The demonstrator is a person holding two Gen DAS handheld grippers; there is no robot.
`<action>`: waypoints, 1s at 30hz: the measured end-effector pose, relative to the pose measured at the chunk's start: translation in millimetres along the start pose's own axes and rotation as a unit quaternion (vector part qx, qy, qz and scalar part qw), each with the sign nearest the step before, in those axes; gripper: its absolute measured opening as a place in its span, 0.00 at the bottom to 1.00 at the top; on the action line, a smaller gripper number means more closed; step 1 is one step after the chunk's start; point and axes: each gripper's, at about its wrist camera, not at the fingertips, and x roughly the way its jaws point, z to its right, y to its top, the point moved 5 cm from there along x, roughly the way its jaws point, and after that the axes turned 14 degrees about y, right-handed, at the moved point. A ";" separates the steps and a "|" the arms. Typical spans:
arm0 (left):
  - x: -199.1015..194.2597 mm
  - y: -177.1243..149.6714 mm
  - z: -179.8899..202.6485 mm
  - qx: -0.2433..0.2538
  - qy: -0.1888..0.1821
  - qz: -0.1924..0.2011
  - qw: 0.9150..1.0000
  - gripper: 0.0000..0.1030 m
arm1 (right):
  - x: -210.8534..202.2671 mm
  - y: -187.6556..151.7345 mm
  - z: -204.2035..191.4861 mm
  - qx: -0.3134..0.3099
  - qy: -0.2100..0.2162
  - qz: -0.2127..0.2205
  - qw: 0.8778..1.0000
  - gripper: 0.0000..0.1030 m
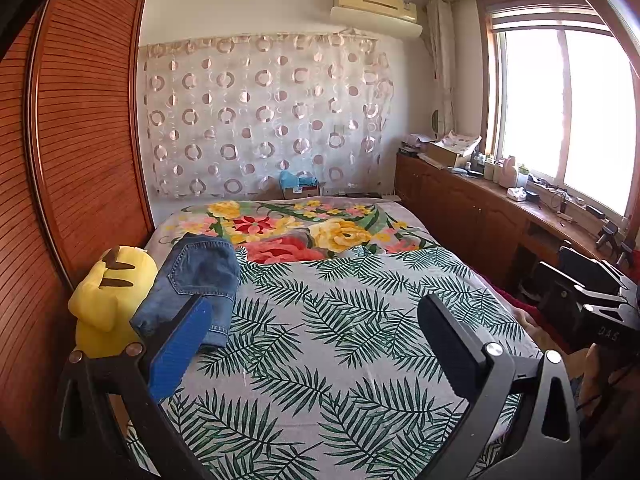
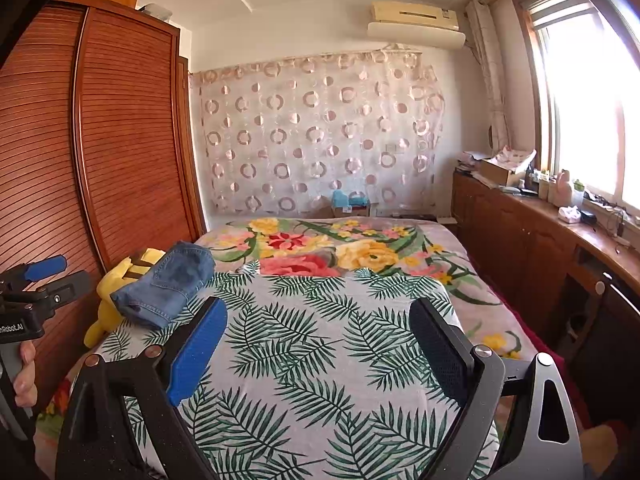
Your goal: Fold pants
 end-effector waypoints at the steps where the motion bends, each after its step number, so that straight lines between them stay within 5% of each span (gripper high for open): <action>1: -0.1 -0.2 -0.3 -0.001 0.000 0.000 1.000 1.00 | 0.1 0.3 -0.1 -0.001 -0.001 0.000 1.000 0.91; 30: -0.3 -0.7 1.4 0.000 -0.001 -0.001 1.000 1.00 | -0.9 -0.2 -0.4 -0.004 0.001 0.001 1.000 0.91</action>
